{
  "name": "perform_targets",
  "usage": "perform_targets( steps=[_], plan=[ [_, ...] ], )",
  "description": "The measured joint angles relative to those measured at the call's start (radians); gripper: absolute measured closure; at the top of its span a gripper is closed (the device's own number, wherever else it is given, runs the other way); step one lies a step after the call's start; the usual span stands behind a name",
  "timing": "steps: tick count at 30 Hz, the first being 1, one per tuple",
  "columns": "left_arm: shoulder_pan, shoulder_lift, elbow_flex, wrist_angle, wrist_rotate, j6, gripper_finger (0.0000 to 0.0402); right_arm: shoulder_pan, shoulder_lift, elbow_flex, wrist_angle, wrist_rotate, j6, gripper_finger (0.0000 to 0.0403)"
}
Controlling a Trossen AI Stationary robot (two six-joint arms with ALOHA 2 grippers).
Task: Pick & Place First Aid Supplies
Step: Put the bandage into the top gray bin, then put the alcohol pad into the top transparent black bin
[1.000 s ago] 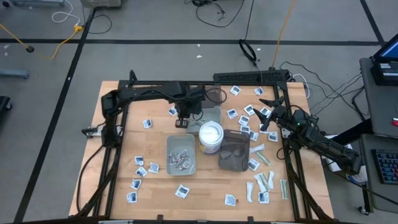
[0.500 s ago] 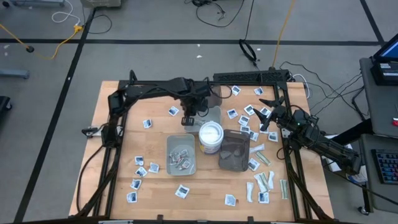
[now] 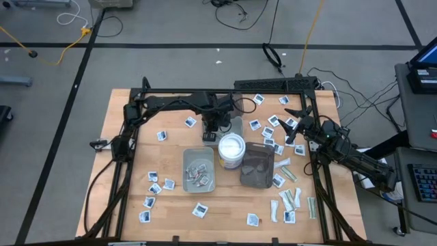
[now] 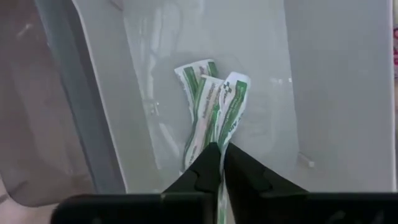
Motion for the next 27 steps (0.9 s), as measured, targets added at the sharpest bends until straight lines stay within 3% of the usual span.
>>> perform_targets(
  steps=[15, 27],
  plan=[
    [0.015, 0.000, 0.004, 0.026, -0.038, -0.033, 0.0193, 0.000, 0.000, 0.000, 0.000, 0.000, 0.000, 0.0140],
    [0.112, -0.031, 0.010, -0.083, -0.088, -0.303, 0.0142, 0.000, 0.000, 0.000, 0.000, 0.000, 0.000, 0.0140]
  ],
)
